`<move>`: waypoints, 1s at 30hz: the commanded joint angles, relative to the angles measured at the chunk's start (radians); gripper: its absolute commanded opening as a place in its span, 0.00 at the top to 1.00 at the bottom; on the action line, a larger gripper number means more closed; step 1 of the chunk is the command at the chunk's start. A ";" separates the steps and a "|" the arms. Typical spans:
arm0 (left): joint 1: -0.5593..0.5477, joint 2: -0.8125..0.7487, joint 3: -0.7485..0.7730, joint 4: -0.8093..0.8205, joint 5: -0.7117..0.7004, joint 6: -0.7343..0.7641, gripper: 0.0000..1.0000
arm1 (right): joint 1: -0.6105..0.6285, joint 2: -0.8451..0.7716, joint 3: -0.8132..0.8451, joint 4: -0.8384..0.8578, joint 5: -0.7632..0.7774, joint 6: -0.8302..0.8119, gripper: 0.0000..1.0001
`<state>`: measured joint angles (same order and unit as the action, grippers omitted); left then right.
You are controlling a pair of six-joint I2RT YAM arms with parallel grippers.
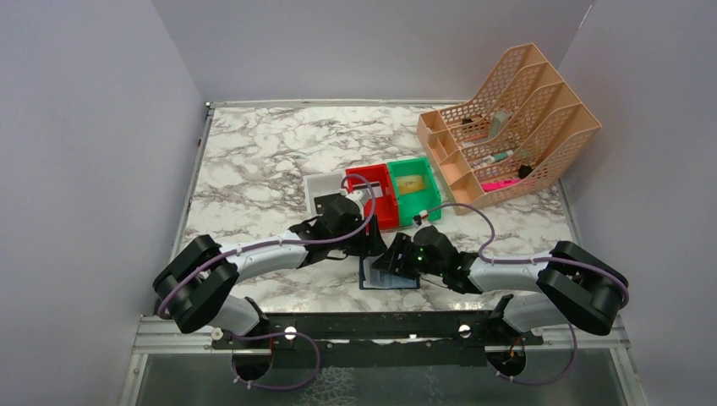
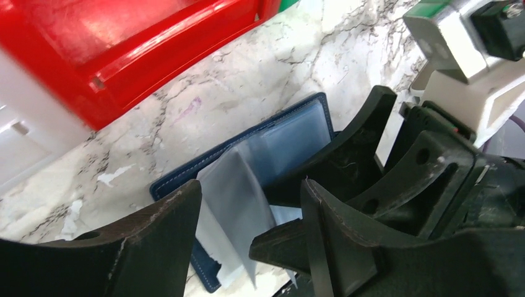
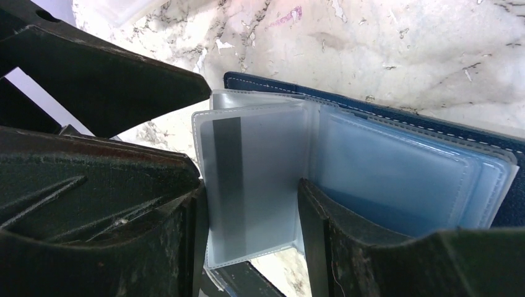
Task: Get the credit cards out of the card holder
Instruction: Remove the credit card from the card holder.
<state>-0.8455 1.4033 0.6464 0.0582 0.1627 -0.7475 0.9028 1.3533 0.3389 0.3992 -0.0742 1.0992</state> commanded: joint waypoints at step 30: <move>-0.076 0.087 0.106 -0.067 0.059 0.052 0.67 | -0.012 0.014 -0.017 -0.030 0.006 -0.004 0.44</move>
<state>-0.8875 1.4849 0.7296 0.0135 0.1478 -0.7086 0.9012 1.3579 0.3389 0.4026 -0.0803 1.0992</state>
